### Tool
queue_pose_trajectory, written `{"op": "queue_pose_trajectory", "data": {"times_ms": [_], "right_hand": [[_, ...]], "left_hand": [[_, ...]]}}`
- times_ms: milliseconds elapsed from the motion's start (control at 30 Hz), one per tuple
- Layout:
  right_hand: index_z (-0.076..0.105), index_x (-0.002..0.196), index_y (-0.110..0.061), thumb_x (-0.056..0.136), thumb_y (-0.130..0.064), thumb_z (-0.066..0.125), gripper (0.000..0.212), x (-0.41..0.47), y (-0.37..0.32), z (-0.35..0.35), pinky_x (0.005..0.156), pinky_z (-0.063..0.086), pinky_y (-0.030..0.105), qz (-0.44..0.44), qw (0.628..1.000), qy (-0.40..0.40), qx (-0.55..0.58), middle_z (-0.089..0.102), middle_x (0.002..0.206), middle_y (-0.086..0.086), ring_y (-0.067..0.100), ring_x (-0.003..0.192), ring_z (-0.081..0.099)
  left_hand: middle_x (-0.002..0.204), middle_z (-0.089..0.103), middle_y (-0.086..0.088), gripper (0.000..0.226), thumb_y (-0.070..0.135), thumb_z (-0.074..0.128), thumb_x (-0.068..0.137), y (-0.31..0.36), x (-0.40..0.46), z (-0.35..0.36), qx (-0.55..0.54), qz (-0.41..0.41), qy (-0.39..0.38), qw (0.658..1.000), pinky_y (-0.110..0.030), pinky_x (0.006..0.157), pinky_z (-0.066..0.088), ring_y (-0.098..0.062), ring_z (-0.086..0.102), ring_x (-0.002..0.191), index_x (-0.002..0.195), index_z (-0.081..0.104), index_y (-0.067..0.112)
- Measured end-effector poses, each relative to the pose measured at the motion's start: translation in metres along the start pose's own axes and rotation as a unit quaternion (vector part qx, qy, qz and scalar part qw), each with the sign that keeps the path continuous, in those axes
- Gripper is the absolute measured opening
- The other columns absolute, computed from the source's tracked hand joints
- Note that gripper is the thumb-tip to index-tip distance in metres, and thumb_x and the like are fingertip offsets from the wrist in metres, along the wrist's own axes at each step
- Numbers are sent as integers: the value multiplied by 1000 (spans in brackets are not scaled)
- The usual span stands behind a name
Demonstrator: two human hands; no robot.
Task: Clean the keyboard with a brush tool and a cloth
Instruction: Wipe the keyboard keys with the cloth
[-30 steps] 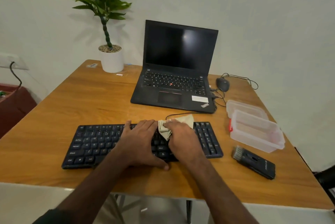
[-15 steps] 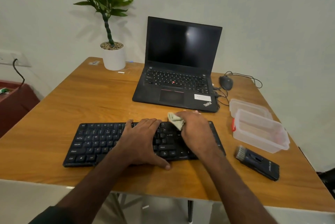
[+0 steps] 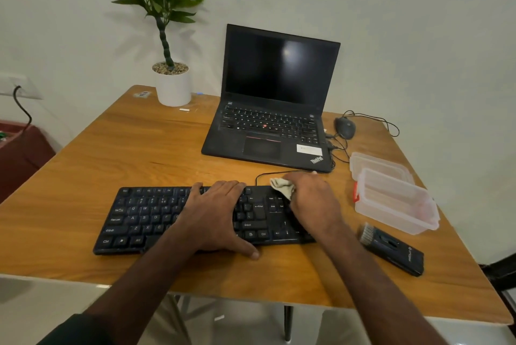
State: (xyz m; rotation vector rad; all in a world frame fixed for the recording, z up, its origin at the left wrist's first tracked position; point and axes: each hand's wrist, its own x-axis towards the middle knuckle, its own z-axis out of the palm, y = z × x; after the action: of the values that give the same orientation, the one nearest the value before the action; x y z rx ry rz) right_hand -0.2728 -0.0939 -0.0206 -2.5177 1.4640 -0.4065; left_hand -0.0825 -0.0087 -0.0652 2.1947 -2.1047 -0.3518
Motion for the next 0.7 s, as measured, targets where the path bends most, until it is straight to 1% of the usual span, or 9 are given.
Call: {"op": "queue_pose_trajectory", "data": {"times_ms": [67, 133, 200, 300, 367, 433, 567, 633, 700], "right_hand": [[64, 130, -22, 94, -7, 54, 40, 0, -18, 12, 105, 43, 35, -33, 999, 3, 36, 67, 126, 0, 19, 115, 56], [58, 136, -21, 95, -6, 51, 44, -3, -28, 24, 119, 25, 36, -63, 997, -36, -2, 59, 139, -1, 18, 128, 48], [51, 141, -24, 96, -11, 52, 47, -5, -25, 28, 124, 11, 36, -64, 996, -50, -33, 51, 148, -3, 15, 139, 40], [47, 145, -27, 96, -17, 54, 50, -7, -6, 23, 126, 6, 39, -53, 995, -56, -58, 47, 152, -4, 13, 144, 36], [48, 143, -27, 96, -19, 57, 49, -7, 9, 13, 126, 8, 39, -38, 995, -50, -74, 49, 151, -3, 13, 141, 40], [52, 141, -27, 95, -17, 60, 48, -7, 24, 2, 122, 19, 38, -5, 996, -33, -79, 53, 146, -1, 16, 135, 46], [59, 133, -24, 94, -13, 62, 41, -9, 44, -8, 98, 50, 39, 61, 996, -8, -67, 64, 130, 3, 23, 116, 59], [60, 132, -23, 94, -13, 62, 39, -10, 51, -13, 89, 53, 39, 89, 995, 7, -53, 66, 125, 4, 23, 108, 63], [61, 132, -23, 95, -12, 60, 38, -11, 54, -17, 87, 54, 40, 101, 994, 31, -28, 66, 123, 5, 23, 106, 62]], "left_hand": [[164, 17, 9, 146, 103, 51, 39, 1, -1, -2, 2, -1, 3, 1000, -61, 121, 6, -12, 16, 150, 157, 9, 27], [163, 19, 10, 146, 103, 51, 39, 1, -1, -2, 5, 3, 2, 1000, -60, 120, 7, -12, 17, 149, 157, 10, 27], [163, 20, 10, 146, 103, 51, 39, -1, 0, -2, 2, 4, 1, 1000, -60, 121, 7, -11, 18, 149, 157, 11, 28], [164, 17, 10, 146, 103, 51, 39, -2, -1, -1, 2, 0, -5, 1000, -60, 121, 7, -12, 17, 150, 157, 8, 28], [165, 16, 10, 147, 104, 49, 38, -2, 0, -1, 3, 0, -8, 1000, -60, 121, 7, -12, 16, 150, 157, 7, 29], [165, 16, 9, 147, 104, 49, 39, -2, 0, -2, 4, 1, -10, 1000, -61, 121, 8, -13, 16, 150, 157, 6, 28], [165, 14, 8, 149, 105, 49, 38, -2, 0, -2, 9, -1, -15, 1000, -60, 121, 7, -13, 15, 150, 158, 5, 27], [165, 14, 9, 149, 105, 48, 38, -2, 0, -2, 11, -2, -16, 1000, -60, 121, 7, -13, 15, 150, 158, 5, 27], [165, 15, 9, 149, 104, 49, 38, -1, 0, -2, 9, -3, -16, 1000, -60, 121, 8, -13, 16, 150, 158, 5, 28]]}}
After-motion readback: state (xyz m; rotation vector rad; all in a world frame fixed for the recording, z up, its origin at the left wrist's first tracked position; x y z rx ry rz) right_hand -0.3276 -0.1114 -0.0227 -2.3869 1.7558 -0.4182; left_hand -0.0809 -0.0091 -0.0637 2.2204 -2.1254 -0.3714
